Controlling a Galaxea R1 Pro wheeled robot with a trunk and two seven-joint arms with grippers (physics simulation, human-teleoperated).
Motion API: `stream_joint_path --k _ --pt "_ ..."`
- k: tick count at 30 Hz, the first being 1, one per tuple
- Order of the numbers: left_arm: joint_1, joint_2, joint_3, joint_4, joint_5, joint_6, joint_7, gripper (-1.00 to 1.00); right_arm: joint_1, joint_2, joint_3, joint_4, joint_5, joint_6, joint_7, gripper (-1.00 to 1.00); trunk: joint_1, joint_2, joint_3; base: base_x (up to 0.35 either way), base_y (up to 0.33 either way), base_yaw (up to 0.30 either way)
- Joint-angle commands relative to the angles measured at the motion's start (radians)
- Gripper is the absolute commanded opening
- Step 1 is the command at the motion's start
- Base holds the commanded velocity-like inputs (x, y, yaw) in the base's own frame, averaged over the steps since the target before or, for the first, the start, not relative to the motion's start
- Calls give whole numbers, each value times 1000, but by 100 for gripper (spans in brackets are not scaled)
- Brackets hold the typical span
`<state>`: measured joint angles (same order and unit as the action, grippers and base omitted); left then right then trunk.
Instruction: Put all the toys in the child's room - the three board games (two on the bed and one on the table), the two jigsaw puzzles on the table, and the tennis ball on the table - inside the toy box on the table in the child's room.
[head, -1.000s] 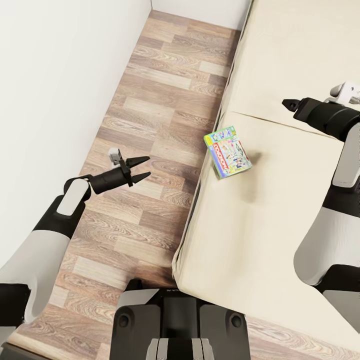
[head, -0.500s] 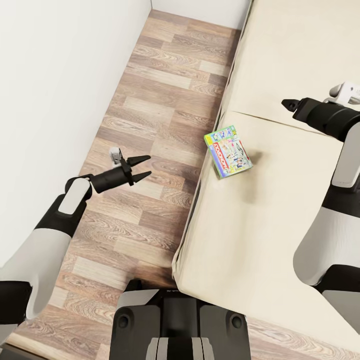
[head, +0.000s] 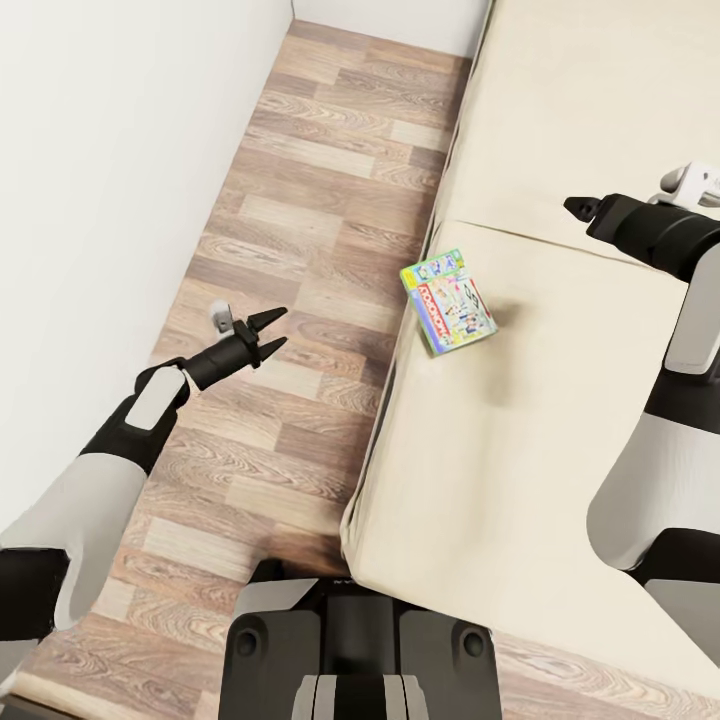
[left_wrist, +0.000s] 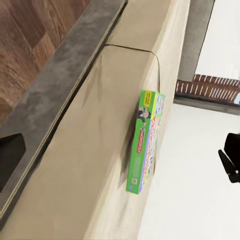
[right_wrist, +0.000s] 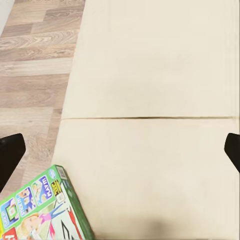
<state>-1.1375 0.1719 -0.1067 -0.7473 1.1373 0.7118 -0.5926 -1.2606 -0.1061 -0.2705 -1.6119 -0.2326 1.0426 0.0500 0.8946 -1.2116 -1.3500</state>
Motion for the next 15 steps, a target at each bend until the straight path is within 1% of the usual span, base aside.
stream_joint_path --k 1,3,4,6,7,10,11,12,13,15 --pt "-1 1 -3 2 7 3 -1 100 -1 0 -1 0 3 5 5 100 0 0 0 0 0 -169" --pt "-44 -3 -4 81 4 -32 -22 100 -2 0 -1 0 3 5 5 100 0 0 0 0 0 -201" --pt "-44 -3 -4 81 4 -32 -22 100 -2 0 -1 0 3 5 5 100 0 0 0 0 0 -211" --pt "-80 -9 -5 156 2 -74 -49 100 -5 0 -1 0 3 5 5 100 0 0 0 0 0 -231" --pt "-80 -9 -5 156 2 -74 -49 100 -5 0 -1 0 3 5 5 100 0 0 0 0 0 -237" --pt "-121 -27 -5 254 0 -153 -76 100 -9 0 -1 0 3 5 5 100 0 0 0 0 0 -196" --pt "-121 -27 -5 254 0 -153 -76 100 -9 0 -1 0 3 5 5 100 0 0 0 0 0 -160" --pt "-134 -33 -4 285 0 -175 -80 100 -10 0 -1 0 3 5 5 100 0 0 0 0 0 -128" --pt "-134 -33 -4 285 0 -175 -80 100 -10 0 -1 0 3 5 5 100 0 0 0 0 0 -128" --pt "-159 -41 -2 347 3 -205 -87 100 -11 1 -1 0 3 5 5 100 0 0 0 0 0 -92"
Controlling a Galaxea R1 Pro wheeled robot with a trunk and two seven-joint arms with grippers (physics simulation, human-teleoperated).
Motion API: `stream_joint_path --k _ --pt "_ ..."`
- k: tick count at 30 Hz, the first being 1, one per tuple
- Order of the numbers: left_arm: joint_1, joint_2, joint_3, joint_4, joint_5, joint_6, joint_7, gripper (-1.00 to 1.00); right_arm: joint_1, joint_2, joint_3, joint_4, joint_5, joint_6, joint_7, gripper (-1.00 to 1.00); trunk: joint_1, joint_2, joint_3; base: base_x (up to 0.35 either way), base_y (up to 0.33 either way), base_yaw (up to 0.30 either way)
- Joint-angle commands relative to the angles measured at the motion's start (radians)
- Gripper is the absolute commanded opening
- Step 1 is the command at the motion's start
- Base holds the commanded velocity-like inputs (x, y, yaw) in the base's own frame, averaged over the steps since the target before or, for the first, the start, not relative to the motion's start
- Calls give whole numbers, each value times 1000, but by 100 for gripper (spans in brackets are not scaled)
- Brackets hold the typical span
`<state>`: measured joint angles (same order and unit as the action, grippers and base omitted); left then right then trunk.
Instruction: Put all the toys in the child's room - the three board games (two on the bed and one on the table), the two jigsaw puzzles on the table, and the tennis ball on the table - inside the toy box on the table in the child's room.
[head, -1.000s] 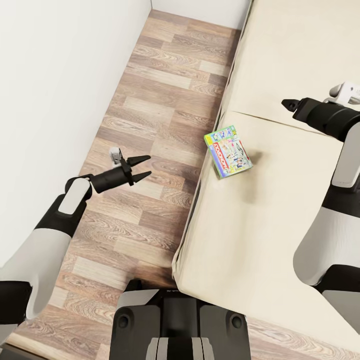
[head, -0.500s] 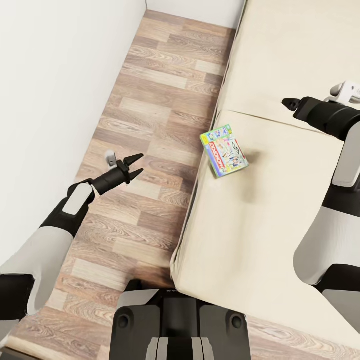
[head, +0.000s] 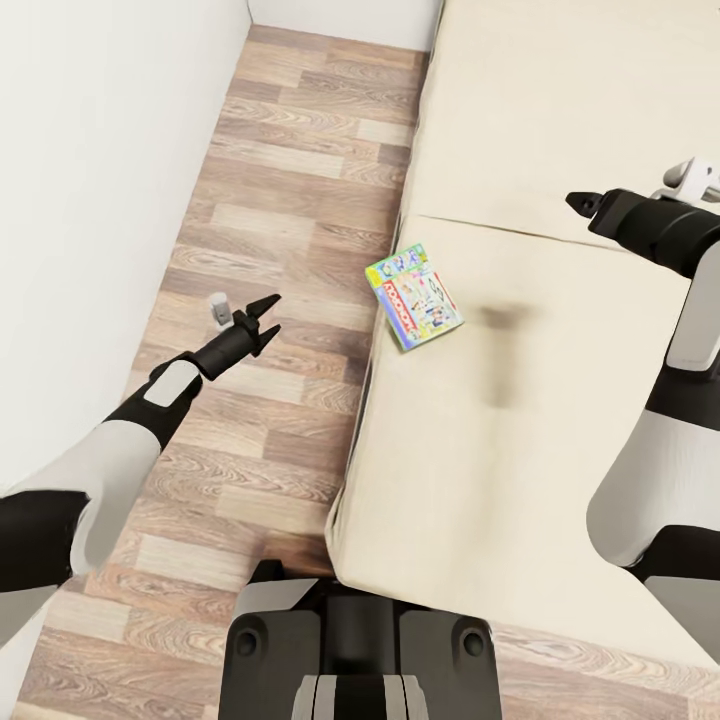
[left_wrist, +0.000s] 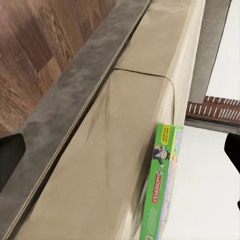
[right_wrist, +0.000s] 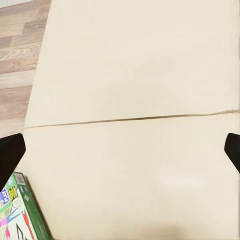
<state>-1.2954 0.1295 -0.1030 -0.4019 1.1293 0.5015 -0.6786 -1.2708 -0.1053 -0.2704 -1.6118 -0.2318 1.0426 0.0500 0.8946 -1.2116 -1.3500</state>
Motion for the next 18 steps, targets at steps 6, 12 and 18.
stream_joint_path --k 6,12,18 --pt "-27 -5 -2 70 17 -22 -11 100 0 1 -1 0 3 5 5 100 0 0 0 0 0 -56" --pt "-44 -6 1 113 22 -39 -21 100 0 0 -1 0 3 5 5 100 0 0 0 0 0 -24" --pt "-51 -6 1 131 24 -43 -27 100 -1 -2 -1 0 3 5 5 100 0 0 0 0 0 -10"
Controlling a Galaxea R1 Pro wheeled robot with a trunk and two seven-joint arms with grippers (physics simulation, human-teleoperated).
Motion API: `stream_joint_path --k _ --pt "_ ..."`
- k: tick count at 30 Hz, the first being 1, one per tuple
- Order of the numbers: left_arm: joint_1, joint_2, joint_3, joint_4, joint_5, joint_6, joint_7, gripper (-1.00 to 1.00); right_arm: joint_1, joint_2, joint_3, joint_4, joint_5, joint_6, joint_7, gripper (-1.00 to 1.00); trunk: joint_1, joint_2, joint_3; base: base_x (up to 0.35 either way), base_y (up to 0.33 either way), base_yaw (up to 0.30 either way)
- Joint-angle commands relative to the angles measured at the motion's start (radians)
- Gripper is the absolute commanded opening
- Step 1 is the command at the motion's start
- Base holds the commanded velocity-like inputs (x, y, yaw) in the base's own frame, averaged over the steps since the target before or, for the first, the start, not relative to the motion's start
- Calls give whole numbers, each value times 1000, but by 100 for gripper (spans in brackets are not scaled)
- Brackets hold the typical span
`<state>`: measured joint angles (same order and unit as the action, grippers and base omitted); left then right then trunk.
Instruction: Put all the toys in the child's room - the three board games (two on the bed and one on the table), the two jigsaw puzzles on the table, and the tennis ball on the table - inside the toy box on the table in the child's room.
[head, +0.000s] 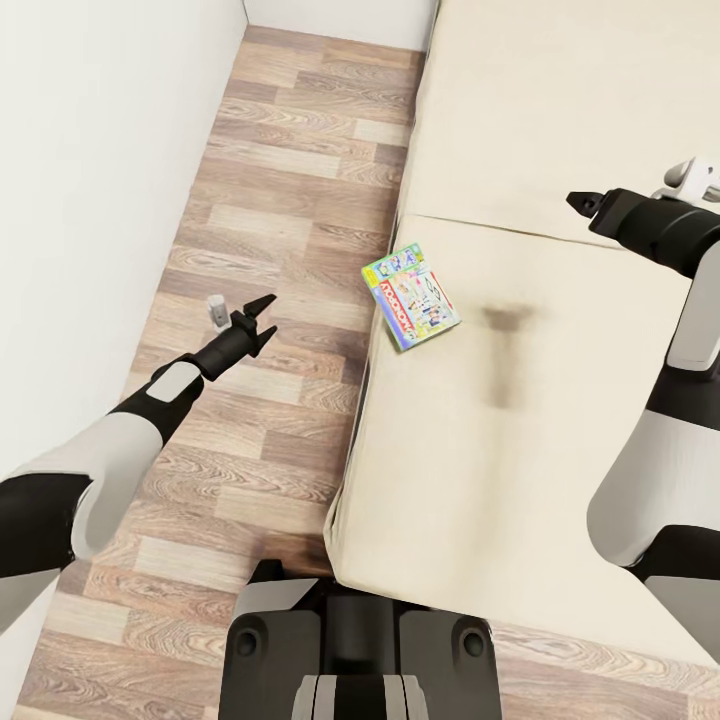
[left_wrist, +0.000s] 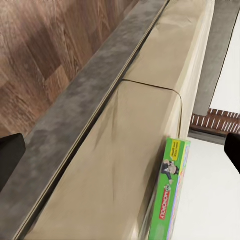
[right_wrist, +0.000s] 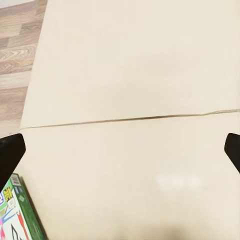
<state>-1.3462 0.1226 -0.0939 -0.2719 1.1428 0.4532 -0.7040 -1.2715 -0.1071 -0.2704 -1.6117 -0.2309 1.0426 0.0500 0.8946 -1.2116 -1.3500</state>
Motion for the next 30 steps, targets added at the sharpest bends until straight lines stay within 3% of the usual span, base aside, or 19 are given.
stream_joint_path --k 1,9,17,30 --pt "-1 1 -8 1 10 5 -2 100 -1 0 -1 0 2 5 5 100 0 0 0 0 0 -7" --pt "-8 6 -7 8 10 28 -21 100 -1 0 -1 0 2 5 5 100 0 0 0 0 0 -4" --pt "0 9 -15 -19 -2 49 -94 100 -2 1 -1 0 1 5 5 100 0 0 0 -1 0 -1" --pt "20 9 -19 -44 -15 57 -104 100 0 1 -1 0 2 5 5 100 0 0 0 -93 0 0"
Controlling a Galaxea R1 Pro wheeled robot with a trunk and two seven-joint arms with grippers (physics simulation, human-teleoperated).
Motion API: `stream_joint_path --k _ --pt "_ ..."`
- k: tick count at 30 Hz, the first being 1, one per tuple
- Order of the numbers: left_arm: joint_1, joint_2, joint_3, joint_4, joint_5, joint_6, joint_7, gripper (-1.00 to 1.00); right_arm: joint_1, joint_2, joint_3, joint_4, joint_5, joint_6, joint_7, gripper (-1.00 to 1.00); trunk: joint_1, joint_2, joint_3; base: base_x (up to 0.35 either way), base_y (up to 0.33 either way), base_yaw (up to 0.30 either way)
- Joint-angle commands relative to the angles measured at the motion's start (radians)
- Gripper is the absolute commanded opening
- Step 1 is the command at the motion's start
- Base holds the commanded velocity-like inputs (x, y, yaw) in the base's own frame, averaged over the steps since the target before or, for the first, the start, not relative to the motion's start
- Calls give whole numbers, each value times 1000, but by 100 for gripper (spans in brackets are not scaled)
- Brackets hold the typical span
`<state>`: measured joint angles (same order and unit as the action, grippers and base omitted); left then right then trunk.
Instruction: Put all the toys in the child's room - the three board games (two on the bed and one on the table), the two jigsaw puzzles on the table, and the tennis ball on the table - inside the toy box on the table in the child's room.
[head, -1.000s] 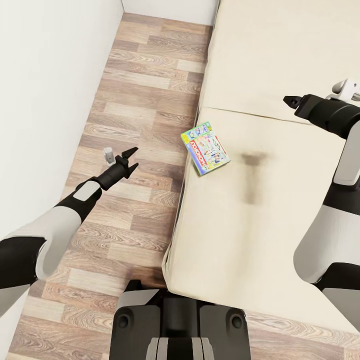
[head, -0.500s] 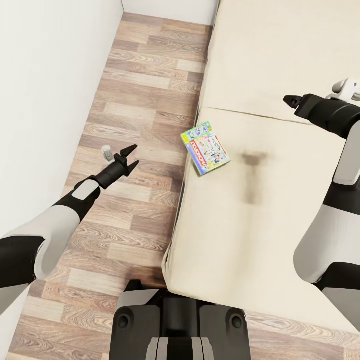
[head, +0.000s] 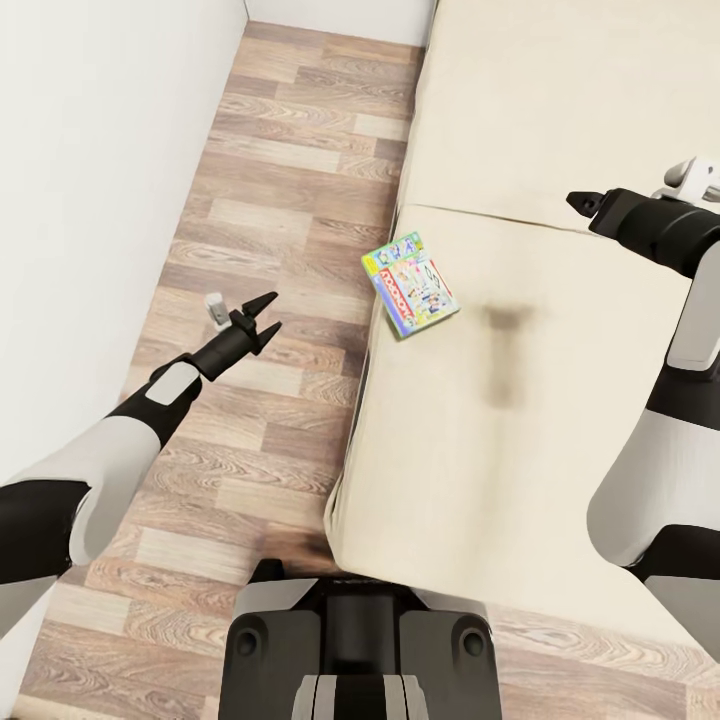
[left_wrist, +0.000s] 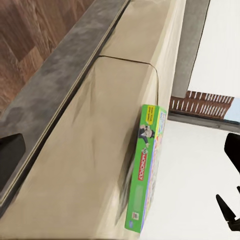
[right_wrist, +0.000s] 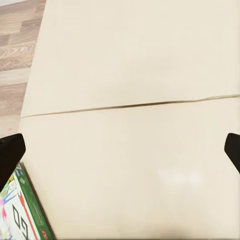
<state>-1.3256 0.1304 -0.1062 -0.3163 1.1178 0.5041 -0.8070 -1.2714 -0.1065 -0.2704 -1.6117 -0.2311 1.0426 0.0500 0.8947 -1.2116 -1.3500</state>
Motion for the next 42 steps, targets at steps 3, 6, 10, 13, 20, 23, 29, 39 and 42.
stream_joint_path --k 3,6,10,13,20,23,29,39,42 --pt "1 0 -7 -1 9 6 0 100 -1 0 -1 0 2 5 5 100 0 0 0 -41 0 0" --pt "3 -3 -7 -3 7 5 1 100 -1 0 -1 0 2 5 5 100 0 0 0 -25 0 0" --pt "2 -5 -7 -3 5 6 1 100 -1 1 -1 0 2 5 5 100 0 0 0 -13 0 0" --pt "0 -6 -8 -4 3 6 2 100 -2 0 -1 0 2 5 5 100 0 0 0 -8 0 0" --pt "-11 -11 -7 -4 -32 6 1 100 -12 0 -1 0 2 5 5 100 0 0 0 -3 0 0" --pt "-24 -13 -7 -3 -59 5 1 100 -19 -1 -1 0 2 5 5 100 0 0 0 -1 0 0" --pt "-52 -16 -6 6 -105 -3 0 100 -31 -1 -1 0 1 5 5 100 0 0 0 -1 0 -61" --pt "-69 -13 -8 11 -137 -18 -2 100 -35 0 -1 0 1 5 5 100 0 0 0 0 0 -179" --pt "-65 -8 -8 12 -142 -25 -3 100 -33 0 -1 0 1 5 5 100 0 0 0 0 0 -97"
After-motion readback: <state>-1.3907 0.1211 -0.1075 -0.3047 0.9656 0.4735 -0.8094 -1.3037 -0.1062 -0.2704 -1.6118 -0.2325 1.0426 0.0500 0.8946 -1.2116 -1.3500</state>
